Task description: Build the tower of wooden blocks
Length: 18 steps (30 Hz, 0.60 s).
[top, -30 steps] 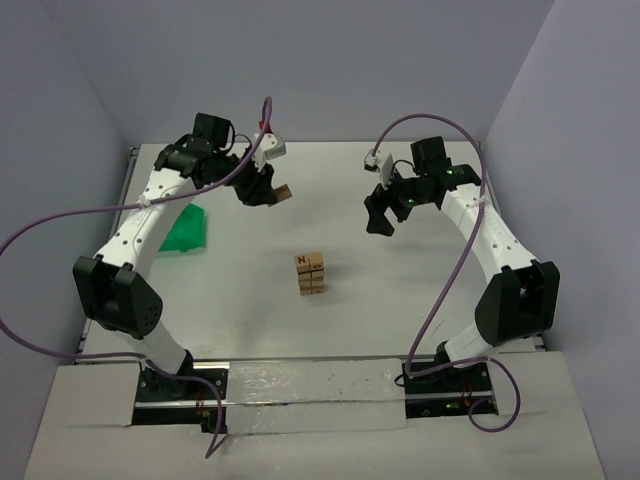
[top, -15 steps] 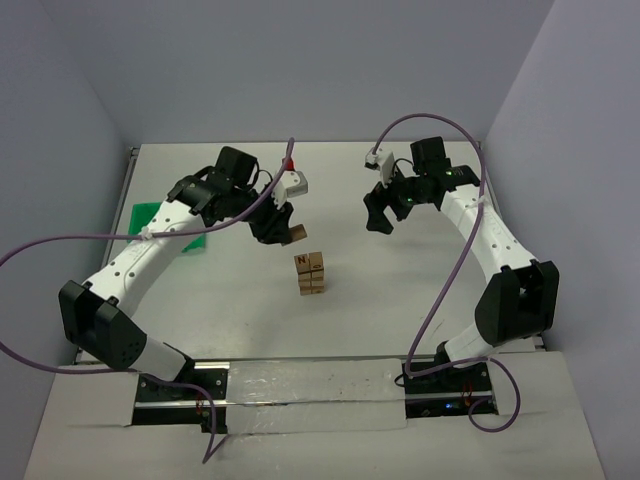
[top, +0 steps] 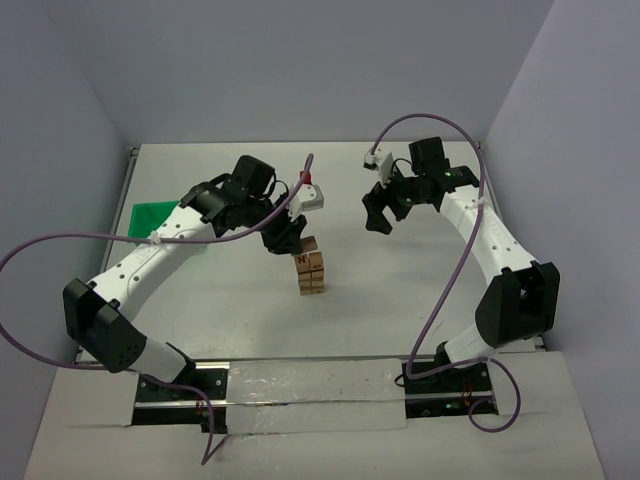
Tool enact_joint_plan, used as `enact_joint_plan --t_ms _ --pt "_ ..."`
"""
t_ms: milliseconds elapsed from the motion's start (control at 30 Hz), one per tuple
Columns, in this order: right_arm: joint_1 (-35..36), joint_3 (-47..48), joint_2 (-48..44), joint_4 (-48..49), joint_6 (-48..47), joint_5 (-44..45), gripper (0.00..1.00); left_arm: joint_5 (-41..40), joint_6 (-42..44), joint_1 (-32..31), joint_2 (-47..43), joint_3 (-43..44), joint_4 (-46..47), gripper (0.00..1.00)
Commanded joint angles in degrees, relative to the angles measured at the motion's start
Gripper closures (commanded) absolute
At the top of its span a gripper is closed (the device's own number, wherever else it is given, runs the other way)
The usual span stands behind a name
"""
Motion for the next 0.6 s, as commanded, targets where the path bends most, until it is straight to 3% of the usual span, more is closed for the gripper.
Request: enact_joint_plan --t_ms 0,567 --pt "0.7 -0.2 -2.3 2.2 0.3 0.7 0.0 -0.8 0.4 -0.9 0.4 -0.2 1.9 0.78" --pt "1.5 0.4 -1.4 4.0 1.7 2.9 0.0 -2.3 0.6 -3.0 3.0 0.2 1.5 0.72"
